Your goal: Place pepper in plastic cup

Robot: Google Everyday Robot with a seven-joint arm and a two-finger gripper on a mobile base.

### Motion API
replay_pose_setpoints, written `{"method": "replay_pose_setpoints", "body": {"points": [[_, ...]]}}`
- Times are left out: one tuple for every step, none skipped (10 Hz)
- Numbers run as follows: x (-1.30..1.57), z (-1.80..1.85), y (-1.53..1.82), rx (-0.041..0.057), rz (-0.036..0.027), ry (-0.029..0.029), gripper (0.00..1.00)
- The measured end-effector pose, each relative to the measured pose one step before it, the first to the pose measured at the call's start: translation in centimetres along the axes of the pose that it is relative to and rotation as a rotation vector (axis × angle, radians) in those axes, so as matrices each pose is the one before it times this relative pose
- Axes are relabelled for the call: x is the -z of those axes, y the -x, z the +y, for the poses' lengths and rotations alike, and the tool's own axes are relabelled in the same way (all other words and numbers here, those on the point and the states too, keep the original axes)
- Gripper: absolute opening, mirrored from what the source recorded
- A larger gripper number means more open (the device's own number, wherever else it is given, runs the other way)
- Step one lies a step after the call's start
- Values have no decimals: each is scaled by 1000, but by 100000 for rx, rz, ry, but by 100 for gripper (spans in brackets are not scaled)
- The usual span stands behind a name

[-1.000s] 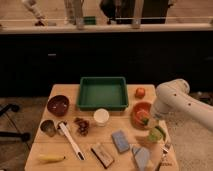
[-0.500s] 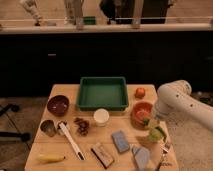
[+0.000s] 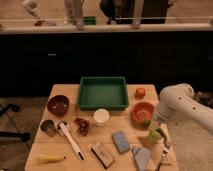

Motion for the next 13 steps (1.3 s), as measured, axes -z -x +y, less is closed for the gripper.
{"method": "replay_pose_setpoints", "body": {"points": [[-122,48,-285,-485,-331,268,0],[-48,24,-391,-653,-308,76,0],[0,5,-290,-458,-40,15,0],[20,-4,-279,-530,-154,-10,0],[-70,-3,-191,-367,-23,123,0],[69,-81,-93,-324,-88,-117,0],[42,-142,-65,-371,-85,-97,0],[-16,-217,-73,-471,-68,-49,0],[-66,-138,-49,-283,130,168,0],[-116,-130,-34,-300,137,299,0],[-91,-104,29,-200,28,240,1],[-135,-139,65,-286,-255,412,6],[10,40,-90,-24,226,170,6]]}}
